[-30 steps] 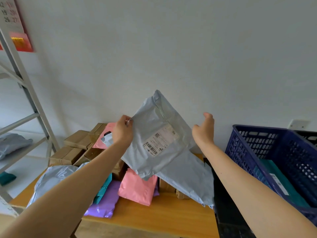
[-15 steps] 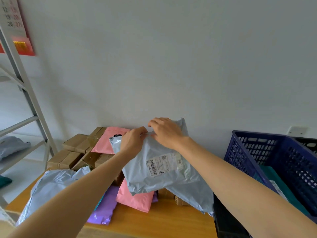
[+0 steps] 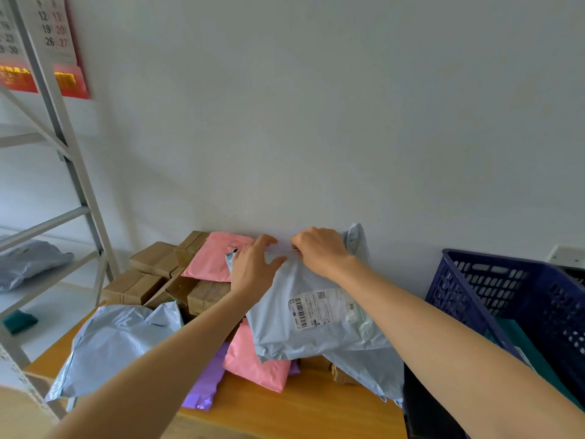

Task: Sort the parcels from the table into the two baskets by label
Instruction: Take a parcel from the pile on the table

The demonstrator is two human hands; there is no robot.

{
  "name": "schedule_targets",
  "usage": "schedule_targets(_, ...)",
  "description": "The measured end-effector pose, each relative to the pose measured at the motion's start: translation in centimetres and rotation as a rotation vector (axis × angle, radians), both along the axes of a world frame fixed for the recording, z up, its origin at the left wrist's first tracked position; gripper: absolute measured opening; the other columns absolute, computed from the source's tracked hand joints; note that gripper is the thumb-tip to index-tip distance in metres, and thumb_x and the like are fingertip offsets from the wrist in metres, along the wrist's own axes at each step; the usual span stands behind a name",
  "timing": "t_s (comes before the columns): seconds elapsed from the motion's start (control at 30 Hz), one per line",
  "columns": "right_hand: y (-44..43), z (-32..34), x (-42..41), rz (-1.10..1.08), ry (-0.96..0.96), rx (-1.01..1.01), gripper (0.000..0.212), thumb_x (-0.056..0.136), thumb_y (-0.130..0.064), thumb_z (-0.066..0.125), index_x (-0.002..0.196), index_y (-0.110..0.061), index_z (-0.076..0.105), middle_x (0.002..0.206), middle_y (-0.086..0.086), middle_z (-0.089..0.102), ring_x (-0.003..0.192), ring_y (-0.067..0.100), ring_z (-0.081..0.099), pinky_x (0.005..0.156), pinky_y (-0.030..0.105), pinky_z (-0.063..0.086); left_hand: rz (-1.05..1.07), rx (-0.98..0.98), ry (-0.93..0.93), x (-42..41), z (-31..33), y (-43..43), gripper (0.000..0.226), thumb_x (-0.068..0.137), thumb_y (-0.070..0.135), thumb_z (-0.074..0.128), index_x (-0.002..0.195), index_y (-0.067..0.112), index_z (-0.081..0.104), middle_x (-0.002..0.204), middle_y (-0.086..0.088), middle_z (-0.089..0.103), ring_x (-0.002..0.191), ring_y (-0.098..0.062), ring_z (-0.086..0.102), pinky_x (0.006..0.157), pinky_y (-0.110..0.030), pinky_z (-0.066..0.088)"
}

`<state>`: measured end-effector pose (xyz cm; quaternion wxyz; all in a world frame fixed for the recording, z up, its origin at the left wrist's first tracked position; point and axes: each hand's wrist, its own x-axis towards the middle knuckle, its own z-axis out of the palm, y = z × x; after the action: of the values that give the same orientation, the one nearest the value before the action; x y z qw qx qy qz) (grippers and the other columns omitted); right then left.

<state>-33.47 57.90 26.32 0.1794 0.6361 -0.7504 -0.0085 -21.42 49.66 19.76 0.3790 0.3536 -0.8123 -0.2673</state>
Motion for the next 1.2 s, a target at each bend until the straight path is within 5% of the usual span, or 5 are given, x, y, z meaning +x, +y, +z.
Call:
schedule_targets(0.33, -1.0, 2.7, 0.3, -0.093, -0.292, -0.218, 0.017, 0.094, -0.006, 0.049, 0.094, -0.012, 0.065, 0.091, 0.007, 0.067, 0.082, 0.027, 0.062, 0.069, 0.035, 0.049, 0.311, 0.435, 0.088, 3.6, -3.0, -0.8, 0.092, 0.08, 0.037, 0.076, 0.149, 0.008, 0.023, 0.153, -0.016, 0.022, 0.137, -0.036, 0.031, 0.108, -0.051, 0.036)
schedule_targets(0.63, -0.4, 5.9, 0.5, -0.17, -0.628, -0.548, 0.009, 0.089, -0.023, 0.066, 0.087, -0.015, 0.069, 0.091, 0.002, 0.071, 0.086, 0.023, 0.063, 0.075, 0.031, 0.048, 0.004, 1.387, 0.333, 3.1, -5.9, 0.9, 0.066, 0.082, 0.032, 0.076, 0.134, 0.008, 0.041, 0.145, -0.02, 0.038, 0.134, -0.04, 0.037, 0.103, -0.057, 0.038)
schedule_targets(0.73, 0.1, 6.1, 0.3, -0.182, -0.717, -0.61, 0.011, 0.087, -0.023, 0.069, 0.083, -0.012, 0.069, 0.085, 0.001, 0.071, 0.084, 0.022, 0.064, 0.074, 0.03, 0.047, -0.046, 1.404, 0.471, 2.8, -6.0, 0.3, 0.031, 0.087, 0.025, 0.071, 0.103, 0.006, 0.052, 0.111, -0.011, 0.054, 0.114, -0.033, 0.053, 0.097, -0.052, 0.041)
schedule_targets(0.87, 1.2, 5.8, -0.3, -0.168, -0.802, -0.67, 0.01, 0.087, -0.019, 0.069, 0.085, -0.009, 0.069, 0.085, 0.002, 0.07, 0.085, 0.023, 0.065, 0.079, 0.034, 0.051, -0.048, 1.26, 0.652, 2.6, -5.7, -0.8, 0.025, 0.088, 0.016, 0.069, 0.108, 0.011, 0.055, 0.082, -0.004, 0.06, 0.059, -0.015, 0.057, 0.054, -0.029, 0.047)
schedule_targets(1.2, 4.0, 3.3, -2.4, -0.235, -0.909, -0.645, 0.018, 0.088, 0.005, 0.056, 0.099, -0.008, 0.062, 0.104, 0.008, 0.069, 0.096, 0.021, 0.065, 0.079, 0.025, 0.051, -0.06, 0.803, 0.533, 4.8, -0.5, -4.0, 0.035, 0.091, 0.003, 0.062, 0.122, 0.019, 0.055, 0.111, -0.012, 0.067, 0.1, -0.031, 0.064, 0.093, -0.049, 0.052)
